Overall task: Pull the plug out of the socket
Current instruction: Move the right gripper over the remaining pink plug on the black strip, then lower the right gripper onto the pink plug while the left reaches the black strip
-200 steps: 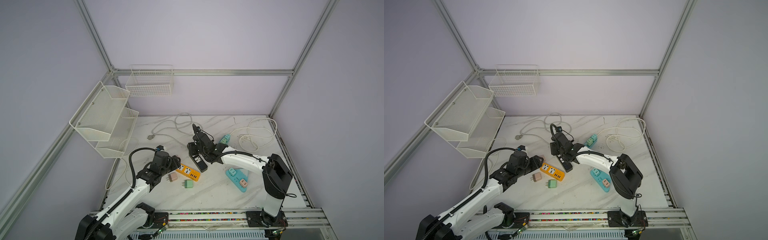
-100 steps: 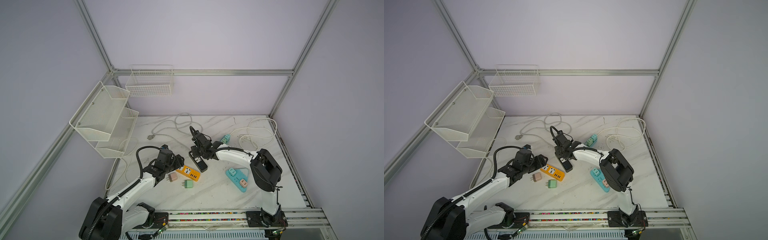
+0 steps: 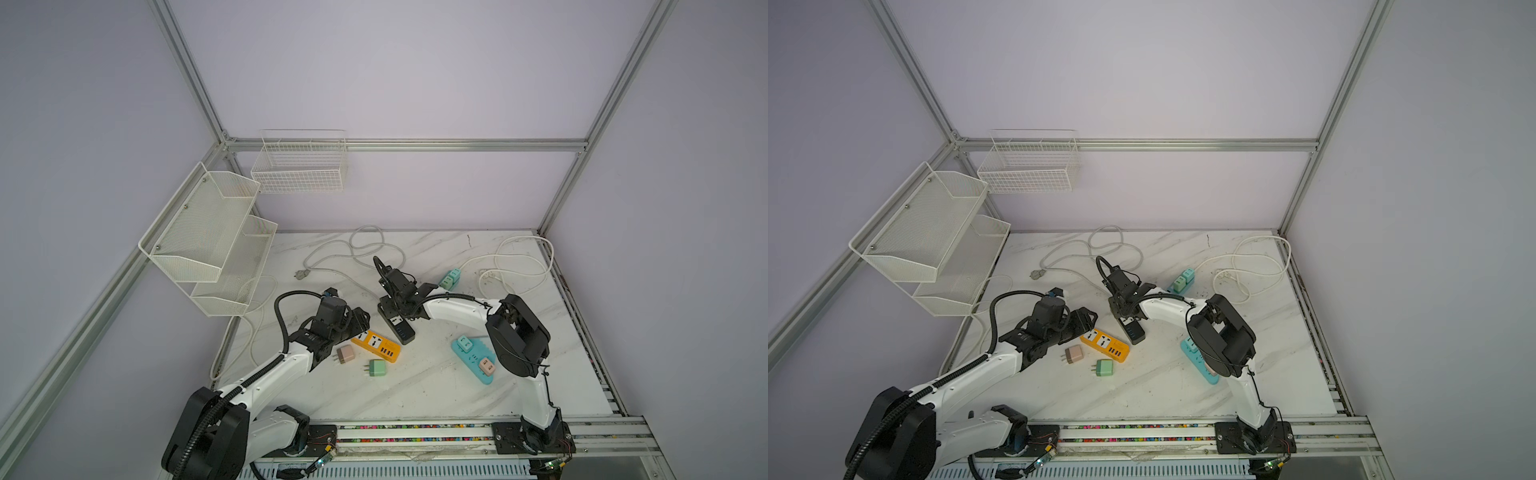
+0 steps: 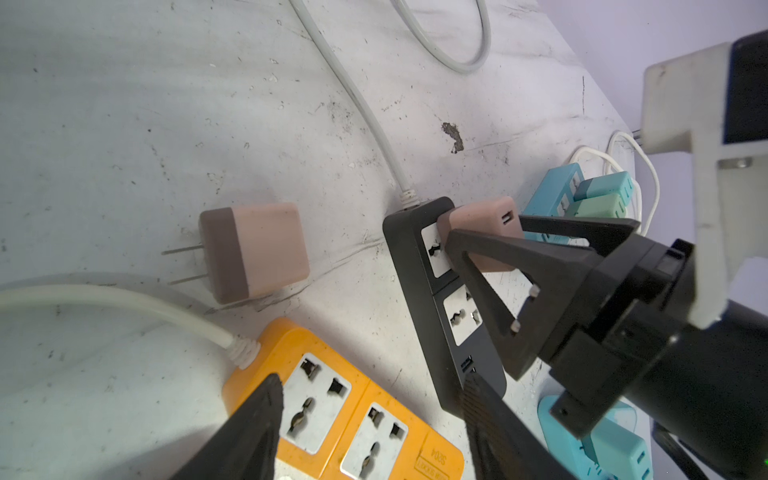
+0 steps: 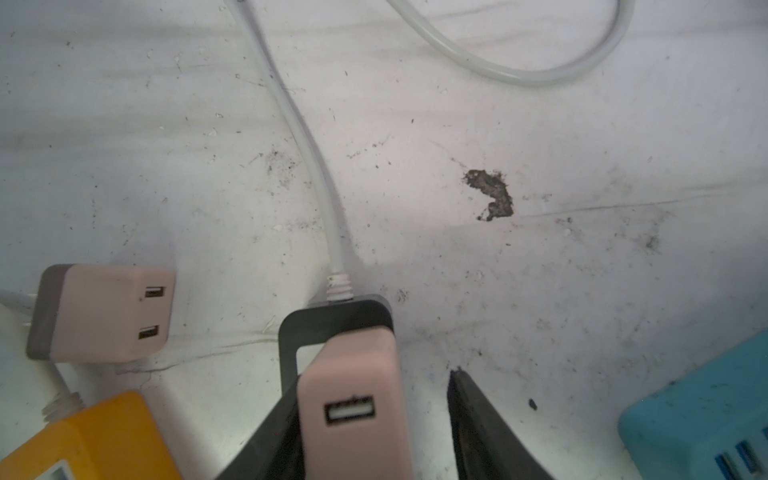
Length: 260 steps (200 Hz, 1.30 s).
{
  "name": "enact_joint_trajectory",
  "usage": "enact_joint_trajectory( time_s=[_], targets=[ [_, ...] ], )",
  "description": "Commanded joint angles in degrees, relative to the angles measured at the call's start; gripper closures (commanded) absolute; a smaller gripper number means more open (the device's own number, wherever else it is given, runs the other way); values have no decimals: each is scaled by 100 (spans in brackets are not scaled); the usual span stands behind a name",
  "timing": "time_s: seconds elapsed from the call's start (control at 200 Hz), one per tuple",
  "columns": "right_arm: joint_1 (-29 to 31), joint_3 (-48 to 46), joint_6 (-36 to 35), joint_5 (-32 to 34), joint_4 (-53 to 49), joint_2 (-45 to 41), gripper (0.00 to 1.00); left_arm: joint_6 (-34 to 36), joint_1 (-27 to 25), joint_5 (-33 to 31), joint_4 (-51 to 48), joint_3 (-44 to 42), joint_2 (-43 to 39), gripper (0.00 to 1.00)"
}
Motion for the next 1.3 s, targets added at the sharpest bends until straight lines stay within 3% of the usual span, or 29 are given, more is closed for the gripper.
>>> enact_joint_trajectory(
  time_s=[0.0,0.64,1.295],
  targets=[
    [-6,79,-174,-65,-46,130,47,-29,28,25,209,419,20,31],
    [-3,-580,-322,-381,144,-404,75,-14,32,462,446,734,613,33],
    [-5,-1399,-131,-540,521,-896,78,48,-99,1148,846,1633,2283,45]
  ],
)
